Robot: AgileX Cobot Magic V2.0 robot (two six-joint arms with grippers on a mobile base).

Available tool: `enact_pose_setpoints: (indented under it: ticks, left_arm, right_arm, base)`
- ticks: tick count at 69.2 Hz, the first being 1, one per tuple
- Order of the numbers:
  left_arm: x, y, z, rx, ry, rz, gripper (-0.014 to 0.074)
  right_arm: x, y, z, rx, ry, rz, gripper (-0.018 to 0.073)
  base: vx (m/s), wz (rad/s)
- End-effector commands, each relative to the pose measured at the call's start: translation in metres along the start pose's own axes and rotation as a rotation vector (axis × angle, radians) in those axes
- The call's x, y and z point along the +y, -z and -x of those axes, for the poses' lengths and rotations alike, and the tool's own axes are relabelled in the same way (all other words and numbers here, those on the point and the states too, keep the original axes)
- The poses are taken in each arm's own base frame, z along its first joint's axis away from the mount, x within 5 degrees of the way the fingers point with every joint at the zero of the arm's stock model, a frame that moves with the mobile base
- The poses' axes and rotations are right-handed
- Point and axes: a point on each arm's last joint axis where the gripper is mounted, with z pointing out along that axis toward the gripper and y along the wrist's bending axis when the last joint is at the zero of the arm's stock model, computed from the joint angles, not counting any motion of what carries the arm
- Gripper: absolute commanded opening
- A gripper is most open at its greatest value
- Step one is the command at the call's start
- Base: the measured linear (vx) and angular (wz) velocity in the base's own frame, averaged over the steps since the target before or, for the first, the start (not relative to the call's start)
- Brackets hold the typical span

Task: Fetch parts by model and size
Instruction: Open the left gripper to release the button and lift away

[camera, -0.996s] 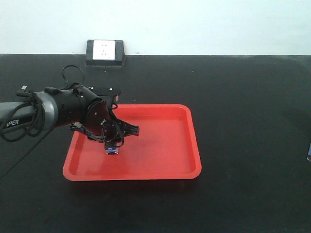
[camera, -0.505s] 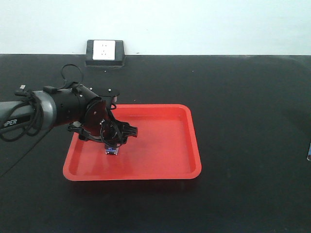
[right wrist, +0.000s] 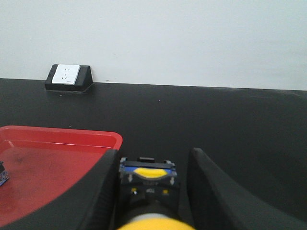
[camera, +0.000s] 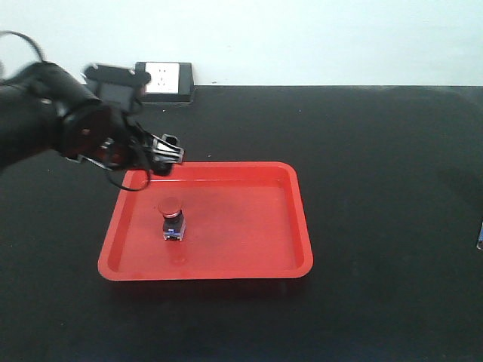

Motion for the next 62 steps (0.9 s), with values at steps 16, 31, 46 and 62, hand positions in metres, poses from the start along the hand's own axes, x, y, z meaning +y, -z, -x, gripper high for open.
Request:
enact_pose_setpoints:
  ticks: [16, 31, 46, 62]
  left_arm:
    - [0.041, 0.098, -0.038, -0.259, -0.038, 0.024, 0.0510]
    - [0.067, 0.152, -0.090, -0.417, -0.022, 0.008, 0.0402]
    - [0.089, 0.198, -0.139, -0.590, 0.028, -0.008, 0.0198]
    - [0.100, 0.209, -0.184, -0.671, -0.020, 0.007, -0.0009]
  right_arm:
    - [0.000, 0.002, 0.016, -0.098, 0.009, 0.002, -0.0005]
    - [0.000, 0.002, 0.016, -0.102, 0.009, 0.002, -0.0005]
    - [0.000, 0.002, 0.017, -0.117, 0.008, 0.003, -0.0005]
    - [0.005, 0.003, 0.024, -0.192, 0.013, 0.051, -0.0005]
  base:
    - [0.00, 0.00]
    - [0.00, 0.00]
    - [0.00, 0.00]
    - [0.00, 0.00]
